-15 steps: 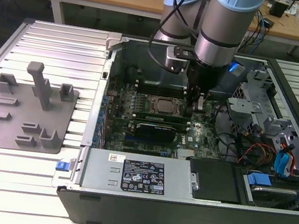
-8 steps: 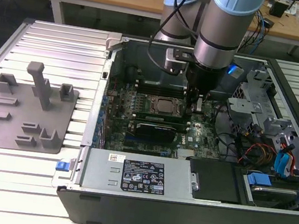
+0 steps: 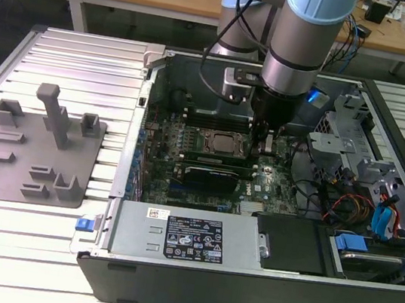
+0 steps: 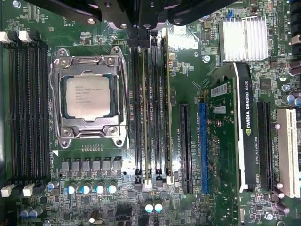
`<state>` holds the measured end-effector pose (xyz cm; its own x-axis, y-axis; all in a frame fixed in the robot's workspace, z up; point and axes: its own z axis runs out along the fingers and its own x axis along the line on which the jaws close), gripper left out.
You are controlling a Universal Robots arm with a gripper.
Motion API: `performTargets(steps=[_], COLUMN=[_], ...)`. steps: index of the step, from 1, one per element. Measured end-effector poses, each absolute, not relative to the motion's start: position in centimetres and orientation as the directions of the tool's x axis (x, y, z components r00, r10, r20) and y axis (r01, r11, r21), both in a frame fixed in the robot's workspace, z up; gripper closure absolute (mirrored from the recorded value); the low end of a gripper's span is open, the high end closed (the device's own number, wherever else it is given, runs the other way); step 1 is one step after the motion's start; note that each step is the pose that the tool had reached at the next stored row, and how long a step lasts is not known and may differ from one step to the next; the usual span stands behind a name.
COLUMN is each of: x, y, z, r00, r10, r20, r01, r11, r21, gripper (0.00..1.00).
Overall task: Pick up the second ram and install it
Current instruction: 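Press down the second ram until it locks into place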
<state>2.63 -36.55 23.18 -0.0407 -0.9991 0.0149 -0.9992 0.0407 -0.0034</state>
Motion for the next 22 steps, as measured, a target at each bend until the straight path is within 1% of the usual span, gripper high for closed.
performTargets(steps=[7,10,12,22], x=[2.6,2.6,2.6,-1.6], y=[-36.5,-36.5,-36.6,-36.4], z=[23.0,24.4,24.4,24.2], r00=[-0.041,-0.041,-0.041,-0.041], r10=[-0.999,-0.999,-0.999,-0.999], r20=[0.014,0.015,0.015,0.014], r01=[-0.999,-0.999,-0.999,-0.999], r11=[0.041,0.041,0.041,0.041], r21=[-0.004,-0.003,-0.004,-0.025], gripper=[0.92,0.92,0.92,0.92])
